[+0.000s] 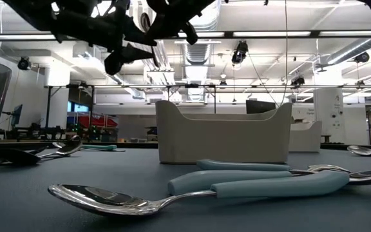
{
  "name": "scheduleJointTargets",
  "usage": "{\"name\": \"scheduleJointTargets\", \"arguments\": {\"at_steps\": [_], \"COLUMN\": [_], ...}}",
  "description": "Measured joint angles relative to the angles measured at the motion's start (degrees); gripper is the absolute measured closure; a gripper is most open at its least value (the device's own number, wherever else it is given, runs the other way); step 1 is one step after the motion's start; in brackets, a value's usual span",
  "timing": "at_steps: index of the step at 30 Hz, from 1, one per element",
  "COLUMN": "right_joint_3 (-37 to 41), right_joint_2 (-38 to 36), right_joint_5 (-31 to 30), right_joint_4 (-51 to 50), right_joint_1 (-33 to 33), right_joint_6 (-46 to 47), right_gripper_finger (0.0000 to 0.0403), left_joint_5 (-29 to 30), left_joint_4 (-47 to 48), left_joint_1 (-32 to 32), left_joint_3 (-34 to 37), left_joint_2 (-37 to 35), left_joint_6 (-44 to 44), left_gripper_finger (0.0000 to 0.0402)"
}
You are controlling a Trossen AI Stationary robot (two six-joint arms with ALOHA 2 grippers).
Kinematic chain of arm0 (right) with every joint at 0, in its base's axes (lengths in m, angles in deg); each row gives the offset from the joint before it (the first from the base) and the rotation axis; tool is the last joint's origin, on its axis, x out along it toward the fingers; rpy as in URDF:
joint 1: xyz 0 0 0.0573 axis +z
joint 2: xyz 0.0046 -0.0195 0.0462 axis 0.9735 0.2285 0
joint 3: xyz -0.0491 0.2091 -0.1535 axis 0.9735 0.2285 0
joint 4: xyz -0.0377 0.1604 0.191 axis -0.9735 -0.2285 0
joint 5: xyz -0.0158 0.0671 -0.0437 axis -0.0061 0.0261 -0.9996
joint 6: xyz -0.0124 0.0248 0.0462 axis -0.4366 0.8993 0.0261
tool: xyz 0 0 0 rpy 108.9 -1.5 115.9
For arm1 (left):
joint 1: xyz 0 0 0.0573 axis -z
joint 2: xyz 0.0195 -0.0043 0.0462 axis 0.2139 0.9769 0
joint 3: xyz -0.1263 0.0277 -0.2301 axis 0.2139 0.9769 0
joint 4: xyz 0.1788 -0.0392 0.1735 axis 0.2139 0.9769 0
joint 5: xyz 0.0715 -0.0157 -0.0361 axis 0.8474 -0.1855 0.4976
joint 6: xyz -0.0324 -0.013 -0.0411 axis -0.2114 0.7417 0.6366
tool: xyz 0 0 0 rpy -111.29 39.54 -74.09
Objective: Sort silverware by color (type)
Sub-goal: Put the black spoon into the black bin
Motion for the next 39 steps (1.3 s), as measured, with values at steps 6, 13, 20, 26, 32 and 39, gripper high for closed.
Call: {"name": "scheduleJointTargets", "arguments": {"at_steps": [6,13,20,26,32,39], "right_joint_3": [0.00,0.02,0.02,-1.38,-5.09,-11.22], "right_joint_2": [-0.45,-0.66,-0.87,-1.49,-1.62,-2.01], "right_joint_5": [0.05,0.06,0.81,4.00,4.45,4.48], "right_joint_4": [-0.02,-0.20,-2.26,-7.79,-17.74,-35.33], "right_joint_1": [0.04,0.03,0.00,-0.54,-0.87,-1.48], "right_joint_6": [-0.11,-0.34,-0.08,-0.64,-4.70,-5.23], "right_gripper_finger": [0.0391,0.0391,0.0390,0.0387,0.0331,0.0253], "left_joint_5": [3.80,3.65,1.36,-0.41,-0.44,-0.66], "left_joint_4": [2.74,4.45,6.56,7.28,7.87,8.24], "left_joint_1": [-0.02,0.00,0.00,0.08,0.84,2.31], "left_joint_3": [-2.42,-4.33,-4.36,-4.36,-4.27,-4.27], "left_joint_2": [1.69,2.99,2.70,2.31,2.08,1.63], "left_joint_6": [-0.05,0.26,2.00,2.77,3.75,4.72], "left_gripper_finger": [0.0280,0.0391,0.0400,0.0400,0.0401,0.0401]}}
